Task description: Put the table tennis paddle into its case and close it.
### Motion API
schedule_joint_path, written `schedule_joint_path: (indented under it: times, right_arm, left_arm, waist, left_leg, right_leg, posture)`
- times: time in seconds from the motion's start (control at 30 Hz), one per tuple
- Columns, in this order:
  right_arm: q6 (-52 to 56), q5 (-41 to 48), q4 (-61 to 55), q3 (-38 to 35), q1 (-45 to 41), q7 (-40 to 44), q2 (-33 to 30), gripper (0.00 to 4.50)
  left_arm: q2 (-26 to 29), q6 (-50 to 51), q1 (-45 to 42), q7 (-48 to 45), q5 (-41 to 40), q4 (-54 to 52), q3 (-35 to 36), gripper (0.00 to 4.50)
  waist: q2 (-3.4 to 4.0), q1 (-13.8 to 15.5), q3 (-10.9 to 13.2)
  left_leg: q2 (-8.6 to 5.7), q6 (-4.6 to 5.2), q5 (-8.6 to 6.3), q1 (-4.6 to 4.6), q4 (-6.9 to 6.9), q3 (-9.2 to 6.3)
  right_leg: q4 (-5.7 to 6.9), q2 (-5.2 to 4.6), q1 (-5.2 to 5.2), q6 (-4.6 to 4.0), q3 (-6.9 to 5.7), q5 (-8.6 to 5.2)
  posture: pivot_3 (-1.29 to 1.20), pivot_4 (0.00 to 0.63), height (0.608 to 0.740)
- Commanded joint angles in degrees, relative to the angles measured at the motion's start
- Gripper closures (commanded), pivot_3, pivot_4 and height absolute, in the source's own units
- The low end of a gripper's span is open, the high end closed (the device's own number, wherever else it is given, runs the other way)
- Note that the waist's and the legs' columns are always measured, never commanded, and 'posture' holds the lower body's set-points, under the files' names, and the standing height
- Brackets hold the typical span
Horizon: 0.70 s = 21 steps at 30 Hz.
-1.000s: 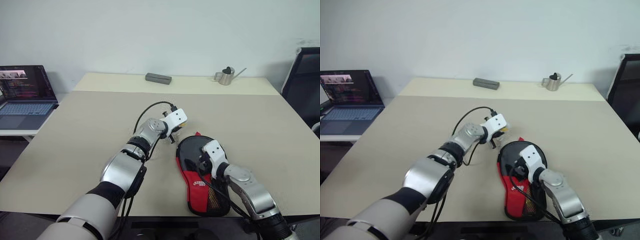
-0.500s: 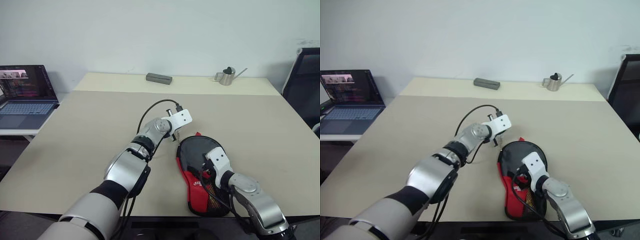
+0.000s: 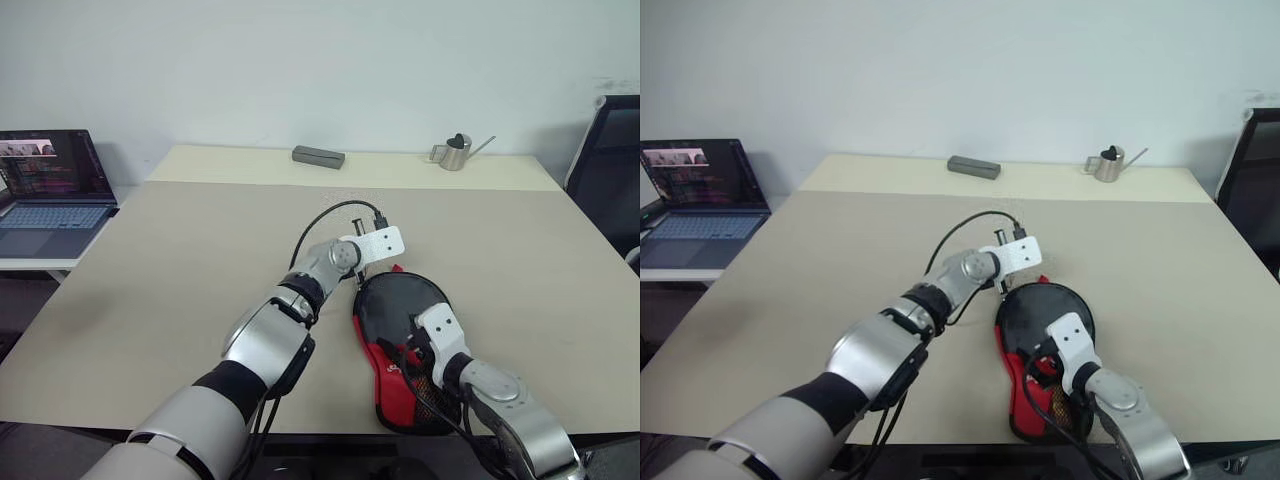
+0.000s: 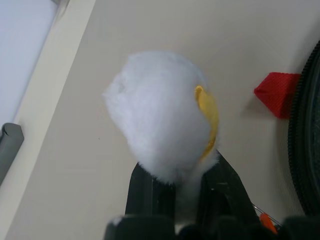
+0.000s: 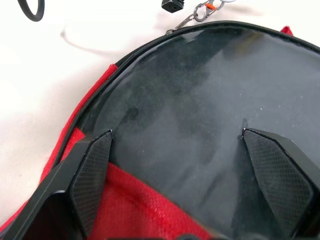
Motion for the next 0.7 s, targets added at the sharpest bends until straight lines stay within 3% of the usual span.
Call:
schedule_joint_path:
  times: [0.03, 0.3, 0.7]
  right_arm:
    - [6.2, -0.4, 2.9, 2.1, 4.5, -0.6, -0.6, 0.00]
    - [7.7, -0.1, -0.6, 1.8, 7.6, -2.2, -0.5, 0.00]
    - [8.5, 0.0, -3.1, 2.1, 9.7, -4.3, 0.2, 0.00]
  left_arm:
    - [0.1, -1.2, -3.1, 2.5, 1.4, -0.6, -0.8, 4.39]
    - [0.7, -0.1, -5.6, 5.2, 0.9, -0.4, 0.4, 4.39]
    - [-3.1, 1.1, -6.5, 7.4, 1.9, -0.2, -0.2, 4.39]
  waist:
    - [0.00, 0.0, 0.0]
    - [-0.07, 0.0, 0.1]
    - [-0.19, 0.1, 0.2]
  left_leg:
    - [0.00, 0.00, 0.00, 0.00, 0.00, 0.00]
    - [0.00, -0.12, -0.08, 0.00, 0.00, -0.02]
    - [0.01, -0.37, -0.22, 0.00, 0.00, -0.03]
  right_leg:
    - [0.00, 0.00, 0.00, 0.00, 0.00, 0.00]
    - [-0.01, -0.04, 0.00, 0.03, -0.03, -0.02]
    - [-0.02, -0.04, 0.00, 0.04, -0.06, -0.03]
  posture:
    - [0.00, 0.150, 0.740]
    - [0.00, 0.150, 0.740]
    - [0.00, 0.150, 0.740]
